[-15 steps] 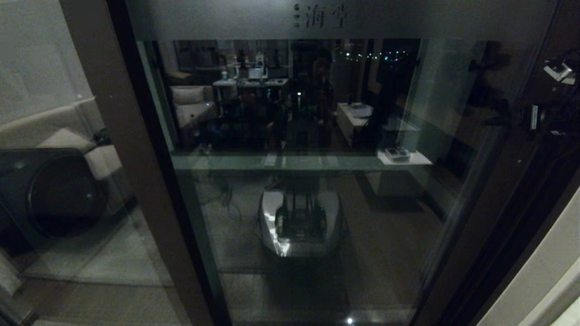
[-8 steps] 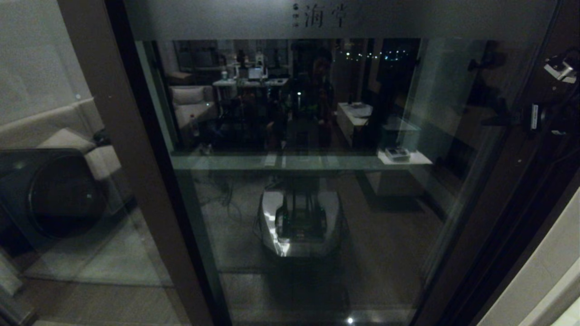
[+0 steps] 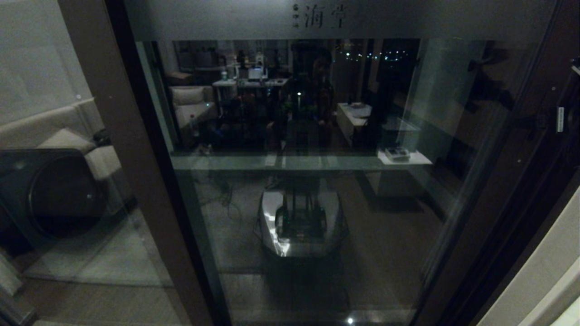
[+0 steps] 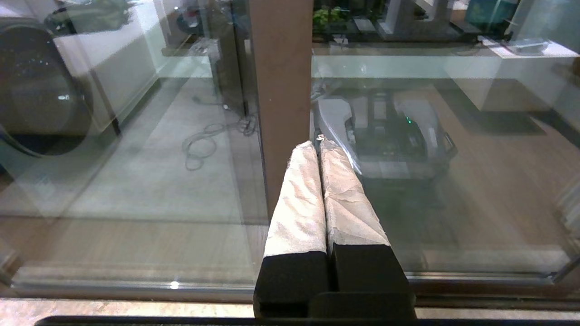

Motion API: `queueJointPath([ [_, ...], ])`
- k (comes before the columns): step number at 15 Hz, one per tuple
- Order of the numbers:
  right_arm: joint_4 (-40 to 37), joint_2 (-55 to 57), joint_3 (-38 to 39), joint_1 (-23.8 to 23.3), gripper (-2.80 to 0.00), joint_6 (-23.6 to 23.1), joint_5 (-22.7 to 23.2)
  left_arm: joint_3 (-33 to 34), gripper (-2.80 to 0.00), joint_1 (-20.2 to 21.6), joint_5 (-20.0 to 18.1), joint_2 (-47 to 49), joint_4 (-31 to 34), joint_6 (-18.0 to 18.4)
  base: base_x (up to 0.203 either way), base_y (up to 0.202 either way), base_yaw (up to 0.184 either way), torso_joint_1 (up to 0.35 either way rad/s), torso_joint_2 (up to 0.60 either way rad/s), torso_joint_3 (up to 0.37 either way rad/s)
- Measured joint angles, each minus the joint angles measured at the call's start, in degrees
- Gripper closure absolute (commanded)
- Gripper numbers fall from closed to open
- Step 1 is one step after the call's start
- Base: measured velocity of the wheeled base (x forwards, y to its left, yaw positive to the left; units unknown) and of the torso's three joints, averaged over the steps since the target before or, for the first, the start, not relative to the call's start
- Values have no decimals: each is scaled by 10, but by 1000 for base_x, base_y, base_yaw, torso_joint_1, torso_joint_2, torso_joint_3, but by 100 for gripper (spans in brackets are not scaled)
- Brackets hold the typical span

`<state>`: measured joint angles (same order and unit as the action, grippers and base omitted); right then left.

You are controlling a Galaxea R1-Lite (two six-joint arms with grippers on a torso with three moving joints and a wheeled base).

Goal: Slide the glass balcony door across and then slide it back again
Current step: Open the slid door

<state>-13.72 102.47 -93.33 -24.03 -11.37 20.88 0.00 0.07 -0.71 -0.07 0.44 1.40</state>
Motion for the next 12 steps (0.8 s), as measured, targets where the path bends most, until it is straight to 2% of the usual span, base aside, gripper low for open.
queueJointPath([
  [5,19,0,-2,-38,-280,5,23,0,0,0,0,0,0,0,0,0,0,0,0,0],
  [6,20,-1,-2,-49,0,5,22,0,0,0,0,0,0,0,0,0,0,0,0,0],
  [9,36,-11,-3,-74,0,5,7,0,0,0,0,0,0,0,0,0,0,0,0,0],
  [12,57,-15,-3,-78,0,3,-55,0,0,0,0,0,0,0,0,0,0,0,0,0],
])
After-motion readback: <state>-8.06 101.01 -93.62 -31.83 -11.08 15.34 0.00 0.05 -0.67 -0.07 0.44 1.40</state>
